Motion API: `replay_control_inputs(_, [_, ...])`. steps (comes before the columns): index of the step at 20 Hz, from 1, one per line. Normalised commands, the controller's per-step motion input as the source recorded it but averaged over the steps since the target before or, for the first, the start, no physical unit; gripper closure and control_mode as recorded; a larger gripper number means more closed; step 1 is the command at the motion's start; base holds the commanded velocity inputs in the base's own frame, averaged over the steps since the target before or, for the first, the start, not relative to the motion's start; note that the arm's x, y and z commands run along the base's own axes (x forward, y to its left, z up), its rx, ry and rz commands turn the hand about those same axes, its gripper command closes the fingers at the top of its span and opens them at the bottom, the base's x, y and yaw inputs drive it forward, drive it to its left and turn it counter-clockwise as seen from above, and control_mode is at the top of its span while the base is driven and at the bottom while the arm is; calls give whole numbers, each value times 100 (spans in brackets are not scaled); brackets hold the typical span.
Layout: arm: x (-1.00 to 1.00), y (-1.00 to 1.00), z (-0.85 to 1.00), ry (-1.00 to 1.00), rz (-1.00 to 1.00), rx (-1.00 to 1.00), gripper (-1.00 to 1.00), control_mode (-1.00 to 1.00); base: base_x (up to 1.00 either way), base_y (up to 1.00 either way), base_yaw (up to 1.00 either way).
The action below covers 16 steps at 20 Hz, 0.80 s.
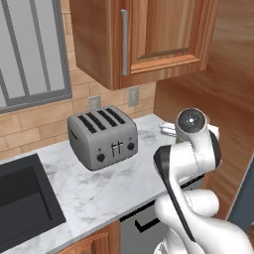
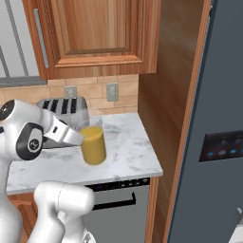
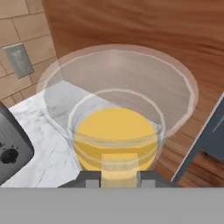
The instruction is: Move the salami and asparagus from the second highest shelf to the top shelf to make space. Then, place the pitcher from the counter on the cleared second highest shelf.
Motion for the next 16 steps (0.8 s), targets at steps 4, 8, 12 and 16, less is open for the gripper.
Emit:
replay_control_inputs(4, [-81,15,84,7,12,-13,100,-100,0,0,0])
replay_control_inputs(8, [-68,12,53,11,23,-11,100,-100,0,0,0])
replay_control_inputs(12, [-55,0,37,2,34,-3,100,-100,0,0,0])
replay_control_inputs(16, [-51,0,18,0,39,0,100,-100,0,0,0])
